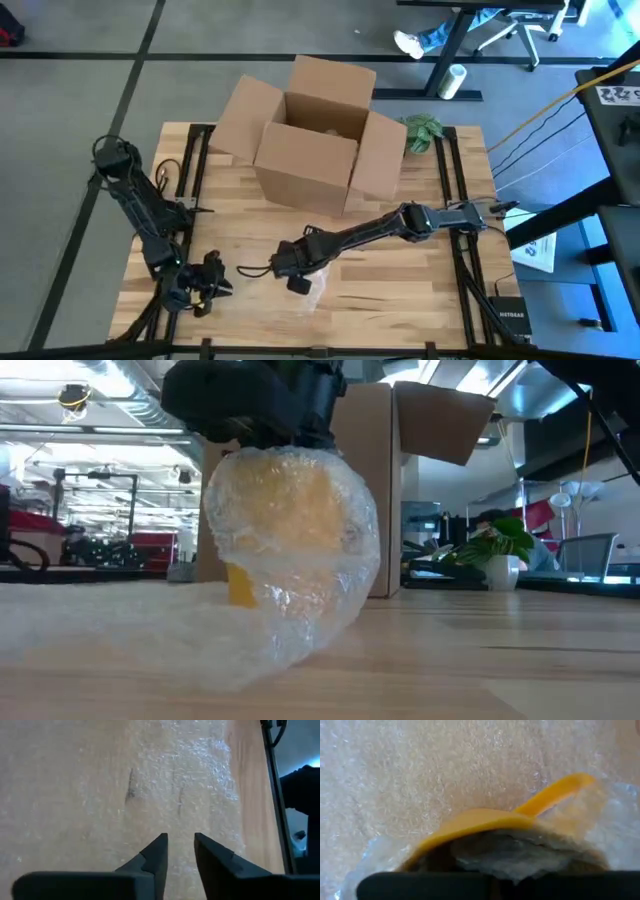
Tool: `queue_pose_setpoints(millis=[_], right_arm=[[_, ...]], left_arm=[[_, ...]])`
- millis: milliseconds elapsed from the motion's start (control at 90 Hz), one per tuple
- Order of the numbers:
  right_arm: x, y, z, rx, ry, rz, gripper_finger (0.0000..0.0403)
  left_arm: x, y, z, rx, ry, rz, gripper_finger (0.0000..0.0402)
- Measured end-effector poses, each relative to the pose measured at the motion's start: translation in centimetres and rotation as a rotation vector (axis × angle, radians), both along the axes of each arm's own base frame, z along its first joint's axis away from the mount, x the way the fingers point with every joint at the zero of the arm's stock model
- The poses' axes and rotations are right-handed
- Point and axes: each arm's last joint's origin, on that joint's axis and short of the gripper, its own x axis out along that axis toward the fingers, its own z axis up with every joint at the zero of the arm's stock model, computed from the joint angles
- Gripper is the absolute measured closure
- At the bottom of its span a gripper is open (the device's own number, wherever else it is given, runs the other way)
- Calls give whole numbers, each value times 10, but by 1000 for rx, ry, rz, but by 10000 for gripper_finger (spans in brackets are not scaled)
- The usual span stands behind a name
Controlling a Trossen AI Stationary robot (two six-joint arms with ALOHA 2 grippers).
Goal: Wrap mug
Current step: Wrap the yellow mug with the bubble wrap
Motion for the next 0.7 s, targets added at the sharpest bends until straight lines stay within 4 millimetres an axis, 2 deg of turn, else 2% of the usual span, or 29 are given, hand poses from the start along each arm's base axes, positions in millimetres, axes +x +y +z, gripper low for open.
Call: queue_pose_setpoints(millis=[133,256,489,700], right_arm=[[0,-1,0,-6,-2,-3,403],[2,-7,0,-4,-4,-26,403],[7,-20,1,-1,-29,-95,403],[9,-18,2,14,-52,-89,403]], left_arm=[[-1,-4,0,-42,45,-61,294],[-1,-6,-4,-60,89,-79,295],[1,-10,-25,22,146,-63,309],[8,-11,-43,75,160,14,320]])
